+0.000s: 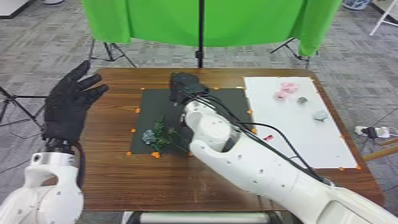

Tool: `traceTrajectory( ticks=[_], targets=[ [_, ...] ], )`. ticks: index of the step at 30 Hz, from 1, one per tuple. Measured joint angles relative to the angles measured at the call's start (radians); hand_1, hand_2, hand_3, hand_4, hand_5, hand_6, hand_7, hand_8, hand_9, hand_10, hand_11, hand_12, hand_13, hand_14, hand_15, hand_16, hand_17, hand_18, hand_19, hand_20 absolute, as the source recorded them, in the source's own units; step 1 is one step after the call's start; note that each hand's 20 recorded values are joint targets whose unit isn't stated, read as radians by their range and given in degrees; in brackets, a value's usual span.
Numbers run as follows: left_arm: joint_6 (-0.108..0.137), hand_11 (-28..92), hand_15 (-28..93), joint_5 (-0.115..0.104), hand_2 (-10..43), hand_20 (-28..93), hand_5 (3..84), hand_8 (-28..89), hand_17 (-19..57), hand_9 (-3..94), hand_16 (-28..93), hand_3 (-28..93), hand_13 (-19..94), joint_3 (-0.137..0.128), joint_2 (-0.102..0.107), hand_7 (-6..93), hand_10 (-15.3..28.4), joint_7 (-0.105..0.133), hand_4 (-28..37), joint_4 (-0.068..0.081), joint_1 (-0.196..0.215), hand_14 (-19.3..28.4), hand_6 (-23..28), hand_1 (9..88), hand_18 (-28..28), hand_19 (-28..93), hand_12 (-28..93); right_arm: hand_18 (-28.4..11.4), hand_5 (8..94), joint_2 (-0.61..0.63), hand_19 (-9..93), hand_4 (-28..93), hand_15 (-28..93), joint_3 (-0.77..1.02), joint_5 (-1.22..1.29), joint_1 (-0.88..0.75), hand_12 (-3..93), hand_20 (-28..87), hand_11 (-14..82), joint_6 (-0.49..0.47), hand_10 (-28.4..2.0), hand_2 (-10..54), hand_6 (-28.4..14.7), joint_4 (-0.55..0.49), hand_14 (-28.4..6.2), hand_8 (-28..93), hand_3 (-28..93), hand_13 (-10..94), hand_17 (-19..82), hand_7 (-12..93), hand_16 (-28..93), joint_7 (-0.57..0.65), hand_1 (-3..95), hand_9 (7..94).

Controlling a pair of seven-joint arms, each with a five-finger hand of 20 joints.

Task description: Arrange flowers

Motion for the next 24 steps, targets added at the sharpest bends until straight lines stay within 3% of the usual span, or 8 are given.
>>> traceTrajectory(
  ticks=[2, 6, 12, 18, 24],
  targets=[
    [-0.017, 25, 52, 0.005, 6.9, 15, 33.8, -11, -9.8, 31.6, -7, 78, 23, 0.02, 0.006, 13.9, 17.6, -0.012, -28.3, 0.014, -0.05, 24.8, 6.2, 21.1, 26.0, 54, 11, -18.2, 84.0, -0.035, 93, -28, 60, -0.065, 0.058, 0.039, 33.6, 47, 12.6, 0.003, -5.9, -9.5, 3.3, 0.012, -0.9, 2, 70, 80, 36, 24, 29, 0.037, 59.1, 93.6],
    [-0.031, 25, 52, 0.008, 6.8, 15, 33.8, -11, -9.7, 31.6, -7, 78, 23, 0.023, 0.008, 13.9, 17.7, -0.02, -28.3, 0.016, -0.106, 24.7, 6.2, 21.2, 26.0, 54, 11, -17.9, 82.6, -0.069, 93, -28, 61, -0.129, 0.124, 0.089, 34.4, 46, 11.1, -0.011, -6.4, -9.5, 2.8, 0.012, -1.1, 1, 68, 78, 35, 22, 28, 0.06, 57.7, 92.3],
    [-0.037, 25, 52, 0.009, 6.9, 15, 33.9, -11, -9.8, 31.6, -7, 78, 23, 0.025, 0.008, 14.0, 17.7, -0.017, -28.3, 0.015, -0.119, 24.7, 6.2, 21.3, 26.1, 54, 11, -17.9, 77.2, -0.067, 93, -28, 66, -0.098, 0.032, 0.089, 33.0, 46, 11.7, -0.136, -7.0, -9.5, 1.9, 0.012, -3.1, -2, 65, 71, 31, 19, 24, 0.043, 54.3, 86.8],
    [-0.04, 25, 52, 0.007, 6.8, 16, 33.9, -11, -9.7, 31.6, -7, 78, 23, 0.037, 0.011, 14.0, 17.7, -0.006, -28.3, 0.018, -0.126, 24.7, 6.3, 21.3, 26.0, 54, 11, -17.3, 74.9, -0.055, 93, -28, 68, -0.077, 0.047, 0.077, 29.7, 44, 16.4, -0.201, -7.8, -9.5, 2.0, 0.012, -3.9, -3, 63, 69, 30, 19, 20, 0.034, 53.7, 83.4],
    [-0.045, 25, 52, 0.007, 6.9, 16, 34.0, -11, -9.7, 31.6, -7, 78, 23, 0.047, 0.011, 14.0, 17.7, -0.005, -28.3, 0.03, -0.14, 24.7, 6.4, 21.5, 26.0, 54, 11, -17.0, 75.3, -0.052, 93, -28, 67, -0.099, 0.059, 0.081, 28.4, 43, 16.2, -0.166, -7.3, -9.5, 1.9, 0.026, -3.6, -3, 59, 70, 30, 19, 19, 0.024, 55.2, 83.7]
  ],
)
